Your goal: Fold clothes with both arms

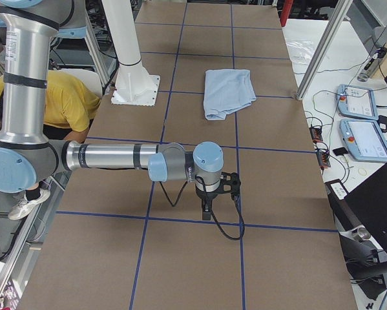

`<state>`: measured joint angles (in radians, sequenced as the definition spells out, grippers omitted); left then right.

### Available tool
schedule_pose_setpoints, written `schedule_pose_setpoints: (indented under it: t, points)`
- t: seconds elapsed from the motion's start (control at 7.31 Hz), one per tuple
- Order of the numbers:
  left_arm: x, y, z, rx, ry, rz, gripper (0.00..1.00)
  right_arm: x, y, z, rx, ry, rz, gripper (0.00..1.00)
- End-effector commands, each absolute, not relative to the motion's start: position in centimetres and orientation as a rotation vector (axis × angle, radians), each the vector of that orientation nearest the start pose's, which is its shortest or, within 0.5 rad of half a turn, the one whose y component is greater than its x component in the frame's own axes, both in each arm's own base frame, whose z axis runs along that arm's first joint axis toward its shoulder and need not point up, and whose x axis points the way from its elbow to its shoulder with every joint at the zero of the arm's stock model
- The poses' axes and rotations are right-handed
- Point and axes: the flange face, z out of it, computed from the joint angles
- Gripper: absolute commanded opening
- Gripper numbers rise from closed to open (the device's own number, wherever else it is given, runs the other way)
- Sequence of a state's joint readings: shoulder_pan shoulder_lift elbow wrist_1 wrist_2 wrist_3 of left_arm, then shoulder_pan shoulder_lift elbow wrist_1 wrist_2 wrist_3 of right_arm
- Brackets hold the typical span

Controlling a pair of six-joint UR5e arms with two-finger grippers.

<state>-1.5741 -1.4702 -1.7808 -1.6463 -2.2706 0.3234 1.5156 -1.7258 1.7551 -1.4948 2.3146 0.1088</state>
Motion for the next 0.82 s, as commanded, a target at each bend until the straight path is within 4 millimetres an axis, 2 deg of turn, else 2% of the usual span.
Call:
schedule_pose_setpoints:
  t: [0.0,0.27,0.41,0.68]
  points:
    - [-7.2,-45.9,59.4,0.316,0.660,0.375,1.00,4.2,-43.5,63.3,0.040,-0.749,0.012,1.00]
    - [-7.2,-46.0,60.1,0.308,0.663,0.373,1.00,4.2,-43.3,63.7,0.034,-0.750,0.014,1.00]
    - [-7.2,-47.1,58.1,0.350,0.644,0.390,1.00,3.9,-42.9,63.6,0.025,-0.801,0.014,1.00]
    - [-7.1,-47.1,57.9,0.362,0.651,0.397,1.00,3.8,-43.4,63.0,0.034,-0.812,0.012,1.00]
